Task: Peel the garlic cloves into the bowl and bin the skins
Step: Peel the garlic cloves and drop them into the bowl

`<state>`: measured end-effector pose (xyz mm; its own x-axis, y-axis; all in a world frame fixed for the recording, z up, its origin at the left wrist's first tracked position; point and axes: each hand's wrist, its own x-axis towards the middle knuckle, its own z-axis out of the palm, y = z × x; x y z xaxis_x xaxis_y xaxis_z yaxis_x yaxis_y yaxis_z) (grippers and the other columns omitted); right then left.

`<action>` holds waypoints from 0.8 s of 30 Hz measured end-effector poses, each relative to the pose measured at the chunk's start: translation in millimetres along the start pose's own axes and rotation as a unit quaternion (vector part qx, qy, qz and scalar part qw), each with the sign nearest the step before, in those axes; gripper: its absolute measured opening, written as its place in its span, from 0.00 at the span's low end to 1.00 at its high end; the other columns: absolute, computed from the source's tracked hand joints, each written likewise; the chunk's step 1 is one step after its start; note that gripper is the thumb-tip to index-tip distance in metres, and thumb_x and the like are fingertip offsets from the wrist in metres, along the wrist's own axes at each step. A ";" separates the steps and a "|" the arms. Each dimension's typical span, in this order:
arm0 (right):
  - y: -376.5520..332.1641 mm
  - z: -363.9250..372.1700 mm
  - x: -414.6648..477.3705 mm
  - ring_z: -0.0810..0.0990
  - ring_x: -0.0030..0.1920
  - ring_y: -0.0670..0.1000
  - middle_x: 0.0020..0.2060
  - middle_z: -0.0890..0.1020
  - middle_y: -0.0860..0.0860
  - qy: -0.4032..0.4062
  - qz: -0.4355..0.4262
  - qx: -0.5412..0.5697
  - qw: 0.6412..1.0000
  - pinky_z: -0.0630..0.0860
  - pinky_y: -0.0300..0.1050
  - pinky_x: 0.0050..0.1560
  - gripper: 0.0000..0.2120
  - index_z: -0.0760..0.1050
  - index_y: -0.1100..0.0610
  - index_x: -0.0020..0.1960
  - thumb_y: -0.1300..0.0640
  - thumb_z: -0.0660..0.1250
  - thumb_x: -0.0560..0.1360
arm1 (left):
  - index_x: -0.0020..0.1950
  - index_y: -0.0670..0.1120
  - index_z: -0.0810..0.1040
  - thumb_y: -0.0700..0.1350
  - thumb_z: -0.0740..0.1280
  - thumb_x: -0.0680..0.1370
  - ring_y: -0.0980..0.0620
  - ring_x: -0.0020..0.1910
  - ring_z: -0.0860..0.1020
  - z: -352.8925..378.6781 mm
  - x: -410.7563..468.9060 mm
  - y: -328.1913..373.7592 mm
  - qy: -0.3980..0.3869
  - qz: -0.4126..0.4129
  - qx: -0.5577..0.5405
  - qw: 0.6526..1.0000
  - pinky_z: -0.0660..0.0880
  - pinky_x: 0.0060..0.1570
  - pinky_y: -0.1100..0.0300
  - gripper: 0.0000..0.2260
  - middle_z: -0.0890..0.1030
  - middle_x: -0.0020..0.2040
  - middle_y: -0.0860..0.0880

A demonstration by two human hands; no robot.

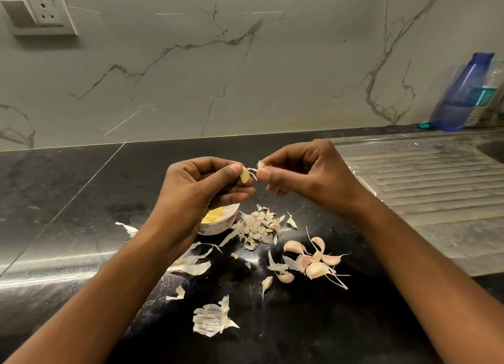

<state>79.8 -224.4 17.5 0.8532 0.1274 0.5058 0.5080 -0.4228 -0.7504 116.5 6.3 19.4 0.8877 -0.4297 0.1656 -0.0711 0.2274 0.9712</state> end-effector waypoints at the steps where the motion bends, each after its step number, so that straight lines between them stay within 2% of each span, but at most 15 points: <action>1: 0.1 1.5 -0.6 0.88 0.43 0.56 0.44 0.88 0.53 -0.010 -0.008 -0.011 1.000 0.87 0.56 0.45 0.10 0.86 0.61 0.55 0.58 0.79 0.76 | 0.56 0.37 0.83 0.42 0.71 0.74 0.42 0.44 0.88 0.4 -0.3 -0.6 -0.002 0.003 0.010 1.000 0.85 0.40 0.62 0.13 0.87 0.48 0.37; 4: 2.0 4.8 -1.1 0.88 0.43 0.56 0.45 0.88 0.52 -0.040 -0.025 -0.046 0.998 0.86 0.59 0.46 0.10 0.86 0.61 0.56 0.59 0.79 0.76 | 0.56 0.37 0.84 0.42 0.72 0.74 0.41 0.45 0.88 1.4 -0.3 -2.6 -0.011 0.004 0.032 0.999 0.85 0.42 0.61 0.13 0.88 0.48 0.38; 10: 5.3 3.1 1.6 0.88 0.42 0.54 0.43 0.88 0.52 -0.032 -0.036 -0.052 0.997 0.87 0.51 0.45 0.07 0.87 0.62 0.56 0.61 0.76 0.79 | 0.59 0.37 0.83 0.39 0.74 0.71 0.39 0.50 0.88 0.1 -0.9 -2.2 -0.034 0.005 0.033 0.999 0.86 0.47 0.58 0.17 0.88 0.51 0.38; 13: 5.9 2.9 2.0 0.88 0.42 0.54 0.43 0.88 0.52 -0.036 -0.039 -0.054 0.997 0.87 0.49 0.44 0.06 0.86 0.62 0.54 0.61 0.76 0.79 | 0.58 0.36 0.83 0.37 0.75 0.69 0.40 0.49 0.88 -0.1 -1.3 -3.8 -0.038 0.012 0.038 0.999 0.85 0.47 0.58 0.18 0.87 0.51 0.37; 20: 7.0 2.7 2.6 0.88 0.39 0.55 0.40 0.87 0.52 -0.011 -0.036 -0.049 0.998 0.86 0.48 0.43 0.03 0.86 0.62 0.51 0.62 0.76 0.79 | 0.54 0.37 0.85 0.40 0.75 0.70 0.40 0.45 0.88 -2.1 -0.8 -5.1 -0.024 0.033 0.075 0.996 0.85 0.46 0.58 0.14 0.88 0.46 0.38; 24: 6.3 3.1 2.8 0.88 0.40 0.55 0.41 0.87 0.52 -0.022 -0.033 -0.041 0.998 0.86 0.47 0.43 0.04 0.86 0.62 0.52 0.62 0.75 0.79 | 0.55 0.38 0.85 0.40 0.75 0.71 0.40 0.45 0.88 -2.6 -0.3 -5.1 -0.030 0.042 0.093 0.994 0.86 0.46 0.58 0.14 0.88 0.47 0.39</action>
<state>85.7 -224.0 12.9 0.8240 0.1958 0.5316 0.5526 -0.4843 -0.6782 117.7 7.6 14.0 0.8472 -0.4681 0.2513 -0.2313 0.1009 0.9676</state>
